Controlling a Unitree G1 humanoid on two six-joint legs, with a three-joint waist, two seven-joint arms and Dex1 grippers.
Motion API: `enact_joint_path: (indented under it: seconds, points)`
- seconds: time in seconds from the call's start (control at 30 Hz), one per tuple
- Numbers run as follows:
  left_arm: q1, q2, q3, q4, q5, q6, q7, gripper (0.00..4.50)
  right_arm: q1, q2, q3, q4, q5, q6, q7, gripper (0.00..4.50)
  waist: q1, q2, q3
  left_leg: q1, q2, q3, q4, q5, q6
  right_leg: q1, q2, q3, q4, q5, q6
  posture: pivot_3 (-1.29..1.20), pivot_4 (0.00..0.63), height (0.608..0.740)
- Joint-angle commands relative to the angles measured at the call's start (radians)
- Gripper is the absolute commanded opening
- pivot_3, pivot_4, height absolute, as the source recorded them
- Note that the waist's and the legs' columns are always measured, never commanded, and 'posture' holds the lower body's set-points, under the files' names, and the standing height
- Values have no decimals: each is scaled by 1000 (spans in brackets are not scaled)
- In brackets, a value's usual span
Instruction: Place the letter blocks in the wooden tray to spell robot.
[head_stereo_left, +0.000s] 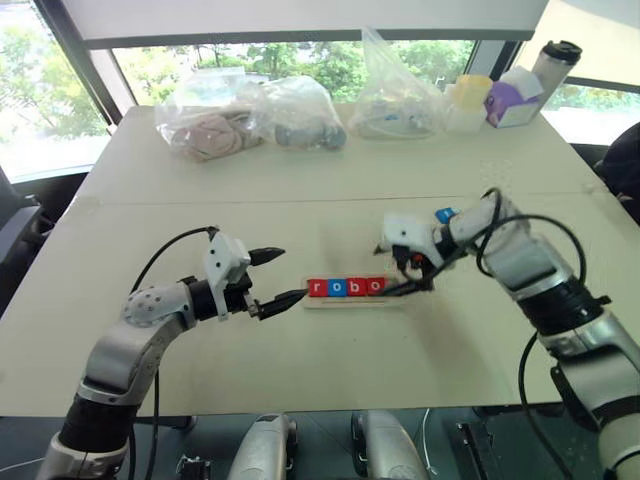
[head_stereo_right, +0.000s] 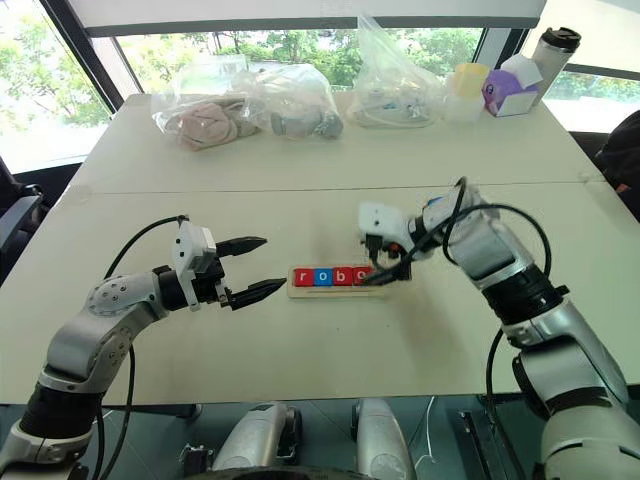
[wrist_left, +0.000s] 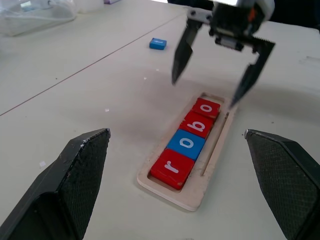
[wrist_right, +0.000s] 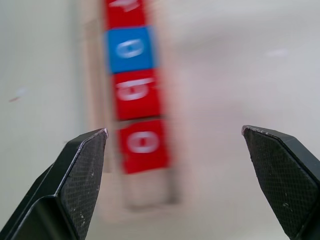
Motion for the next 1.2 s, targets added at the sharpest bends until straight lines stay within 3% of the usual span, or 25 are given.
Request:
enact_joint_path:
  seconds: [0.03, 0.27, 0.47, 0.67, 0.9, 1.07, 1.2]
  points:
    - [1, 3, 19, -45, -22, -7, -4, 4500, -16, -39, -59, 18, 15, -24, -5, 4434, 4, 0, 0, 0, 0, 0, 0, 0, 0, 0, 0, 0, 0, 0, 0, 0, 150, 740]
    - [-11, -7, 7, -35, -16, -12, -4, 4500, -56, -41, -126, 289, -59, -119, -216, 4434, 0, 0, 0, 0, 0, 0, 0, 0, 0, 0, 0, 0, -1, -1, -2, 0, 150, 740]
    - [-18, -9, 6, -28, -15, -12, -10, 4500, 29, -89, -165, 272, -41, -206, -213, 4434, 0, 0, 0, 0, 0, 0, -2, 0, -1, -1, 0, 0, 0, 0, 0, 0, 150, 740]
    - [-30, -11, 1, -20, -13, -10, -20, 4500, 2, -69, -194, 417, -87, -213, -364, 4434, -1, 0, 0, 0, 0, 0, -1, 1, -1, 0, 0, 0, 0, 0, 0, 0, 150, 740]
    - [-31, -11, 1, -19, -11, -9, -27, 4500, -69, 11, -282, 538, -73, -44, -584, 4434, -3, 0, 0, 0, 0, 0, -1, 1, -1, 0, 1, 0, 0, 0, 0, 0, 150, 740]
    - [-32, -13, 0, -19, -8, -11, -27, 4500, -139, 125, -436, 646, 25, 204, -748, 4434, -1, 0, 0, 0, 0, 0, -1, 1, -1, 0, 1, 0, 0, 0, 0, 0, 150, 740]
    - [-35, -14, 0, -18, -8, -9, -27, 4500, -175, 162, -486, 689, 56, 250, -821, 4434, -1, 0, 0, 0, 0, 0, -1, 1, -1, 0, 1, 0, 0, 0, 0, 0, 150, 740]
